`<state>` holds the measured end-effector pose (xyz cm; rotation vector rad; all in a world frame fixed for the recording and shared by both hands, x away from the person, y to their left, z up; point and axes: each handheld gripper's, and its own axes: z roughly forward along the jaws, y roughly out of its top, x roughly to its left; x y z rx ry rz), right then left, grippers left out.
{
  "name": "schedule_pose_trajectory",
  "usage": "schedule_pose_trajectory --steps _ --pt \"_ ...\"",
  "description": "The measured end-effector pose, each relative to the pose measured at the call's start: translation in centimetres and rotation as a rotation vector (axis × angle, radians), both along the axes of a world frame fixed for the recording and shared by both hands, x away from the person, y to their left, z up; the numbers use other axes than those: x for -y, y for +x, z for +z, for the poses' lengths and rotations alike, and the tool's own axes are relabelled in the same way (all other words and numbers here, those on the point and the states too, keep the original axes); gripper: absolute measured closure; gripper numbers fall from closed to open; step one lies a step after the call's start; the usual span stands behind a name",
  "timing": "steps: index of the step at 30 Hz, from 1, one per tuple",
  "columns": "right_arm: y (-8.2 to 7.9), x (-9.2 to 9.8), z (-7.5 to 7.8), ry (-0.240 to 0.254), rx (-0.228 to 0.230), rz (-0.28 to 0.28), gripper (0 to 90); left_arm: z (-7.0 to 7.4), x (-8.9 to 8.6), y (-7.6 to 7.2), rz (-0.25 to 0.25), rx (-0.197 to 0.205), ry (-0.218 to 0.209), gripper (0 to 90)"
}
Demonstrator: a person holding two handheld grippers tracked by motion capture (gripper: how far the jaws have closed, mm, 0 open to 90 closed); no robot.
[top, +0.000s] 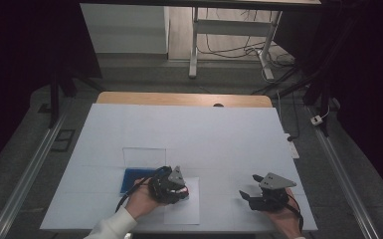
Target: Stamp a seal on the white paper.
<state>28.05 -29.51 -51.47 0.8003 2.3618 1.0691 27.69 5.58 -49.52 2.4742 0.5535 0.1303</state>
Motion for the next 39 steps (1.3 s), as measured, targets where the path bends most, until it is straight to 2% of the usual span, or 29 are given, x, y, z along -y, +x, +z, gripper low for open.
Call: schedule_pose_trajectory --steps 11,17,39 --pt "-0.06 -0.08 0.05 -0.005 0.002 -0.002 24.0 -0.21 0.29 0.0 0.005 -0.005 0.02 70.8" --pt "-0.1 -0.23 0.03 0.001 0.002 0.002 23.9 -0.29 0.43 -0.26 0.01 0.01 0.033 71.1" --pt "-0.19 -0.16 0.03 -0.001 -0.001 0.001 24.0 -0.49 0.24 -0.15 0.003 0.009 0.017 71.2"
